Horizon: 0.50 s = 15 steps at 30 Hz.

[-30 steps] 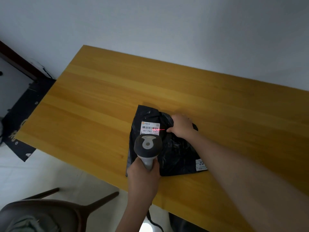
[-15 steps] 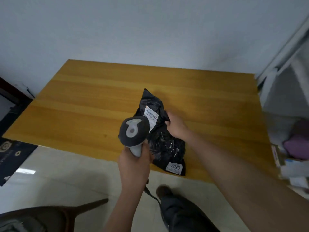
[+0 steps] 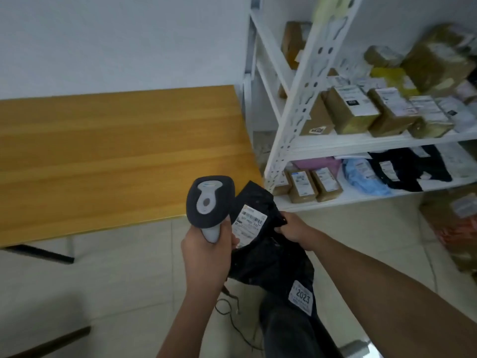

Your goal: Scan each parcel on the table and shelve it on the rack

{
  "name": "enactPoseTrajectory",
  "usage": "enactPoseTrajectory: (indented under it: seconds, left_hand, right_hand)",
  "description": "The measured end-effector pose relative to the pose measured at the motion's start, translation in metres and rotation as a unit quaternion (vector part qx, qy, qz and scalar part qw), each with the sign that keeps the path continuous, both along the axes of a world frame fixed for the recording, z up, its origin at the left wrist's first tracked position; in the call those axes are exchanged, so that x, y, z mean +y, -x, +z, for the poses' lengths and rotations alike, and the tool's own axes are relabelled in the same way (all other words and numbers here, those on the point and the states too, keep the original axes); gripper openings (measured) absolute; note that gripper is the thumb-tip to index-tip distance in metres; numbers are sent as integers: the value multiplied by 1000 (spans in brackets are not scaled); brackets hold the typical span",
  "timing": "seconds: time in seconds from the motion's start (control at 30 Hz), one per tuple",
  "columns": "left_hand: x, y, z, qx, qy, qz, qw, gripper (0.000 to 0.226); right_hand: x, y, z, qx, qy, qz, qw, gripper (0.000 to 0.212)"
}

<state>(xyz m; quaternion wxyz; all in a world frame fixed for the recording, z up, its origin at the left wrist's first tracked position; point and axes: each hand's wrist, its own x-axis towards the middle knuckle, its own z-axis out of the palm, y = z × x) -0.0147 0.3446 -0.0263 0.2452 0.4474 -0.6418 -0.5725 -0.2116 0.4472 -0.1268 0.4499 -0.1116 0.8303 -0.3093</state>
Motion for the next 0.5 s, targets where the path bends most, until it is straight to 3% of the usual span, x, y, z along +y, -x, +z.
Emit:
enactPoseTrajectory:
  seconds: [0.1,0.23,0.5]
  left_hand:
    - [37,33,-11,1,-9,-42,999,32]
    - [85,89,-32,-1,-19,-85,996,27]
    - [187,259,-120,-12,-49,-96,994,26]
  right_hand:
    - [65,27,-22,5,-39,-73,997,42]
    - [128,75,-43,95,-55,-199,974,34]
    - [230,251,-116,277,-47,-408,869,19]
